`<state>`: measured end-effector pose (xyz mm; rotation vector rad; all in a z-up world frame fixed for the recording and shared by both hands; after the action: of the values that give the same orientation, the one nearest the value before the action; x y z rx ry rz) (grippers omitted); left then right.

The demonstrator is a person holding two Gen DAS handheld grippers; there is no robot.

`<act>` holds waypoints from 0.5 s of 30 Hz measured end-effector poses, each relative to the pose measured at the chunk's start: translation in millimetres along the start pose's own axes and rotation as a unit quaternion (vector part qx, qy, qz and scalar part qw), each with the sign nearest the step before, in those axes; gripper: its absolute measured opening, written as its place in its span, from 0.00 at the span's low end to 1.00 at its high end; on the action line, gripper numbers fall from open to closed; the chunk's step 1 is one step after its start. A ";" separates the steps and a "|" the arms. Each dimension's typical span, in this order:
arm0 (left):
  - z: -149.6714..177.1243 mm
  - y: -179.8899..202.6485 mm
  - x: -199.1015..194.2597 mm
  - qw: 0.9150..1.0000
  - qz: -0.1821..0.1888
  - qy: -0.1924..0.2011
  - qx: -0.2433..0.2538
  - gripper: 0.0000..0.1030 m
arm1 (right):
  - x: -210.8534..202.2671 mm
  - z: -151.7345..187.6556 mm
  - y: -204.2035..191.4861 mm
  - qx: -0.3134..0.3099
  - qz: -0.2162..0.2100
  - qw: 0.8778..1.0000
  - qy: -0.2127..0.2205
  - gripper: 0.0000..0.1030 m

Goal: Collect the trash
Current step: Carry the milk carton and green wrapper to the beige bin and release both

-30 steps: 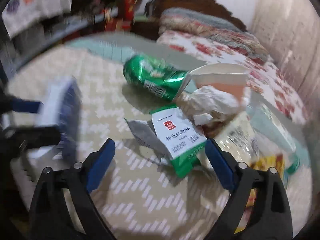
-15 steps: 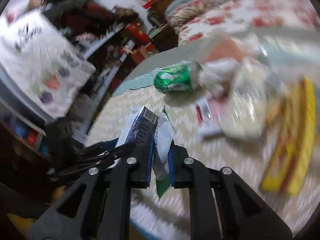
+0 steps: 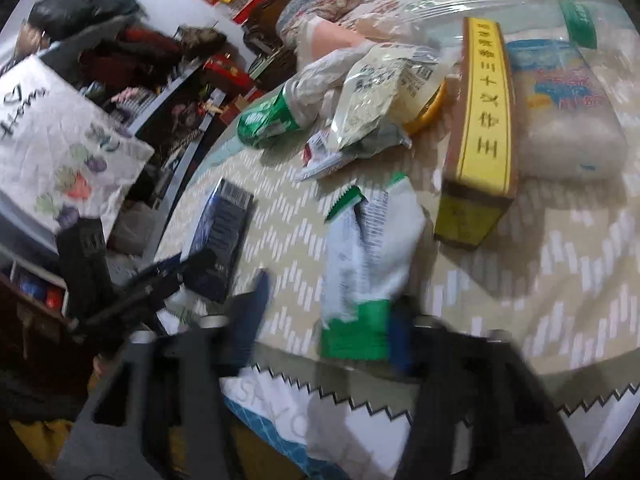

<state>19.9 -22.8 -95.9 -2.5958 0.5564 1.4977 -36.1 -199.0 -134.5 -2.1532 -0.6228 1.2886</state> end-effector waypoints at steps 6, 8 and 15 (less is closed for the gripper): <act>-15.6 26.0 -35.4 0.998 0.050 0.042 0.017 0.49 | -27.0 -3.6 3.8 0.007 -0.067 0.998 0.016 0.06; -33.7 54.1 -49.8 0.994 0.090 0.053 0.043 0.49 | -51.8 -10.3 5.9 0.007 -0.099 0.994 0.040 0.06; -102.5 210.8 -48.5 0.964 0.206 0.028 0.165 0.49 | -176.2 -29.0 73.7 0.032 -0.102 0.976 0.188 0.06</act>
<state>6.7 -232.3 19.1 -2.3613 1.2973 1.2832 -78.6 -371.7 -59.1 -2.1381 -0.6123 0.7548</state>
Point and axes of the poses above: each gripper's, at about its wrist camera, not at the fingertips, and x roughly the way its jaws point, y to its right, z to its underside, the point moved 6 cm from there along x, roughly the way its jaws point, and after that the axes turned 6 degrees about -y, right-handed, at the moved point
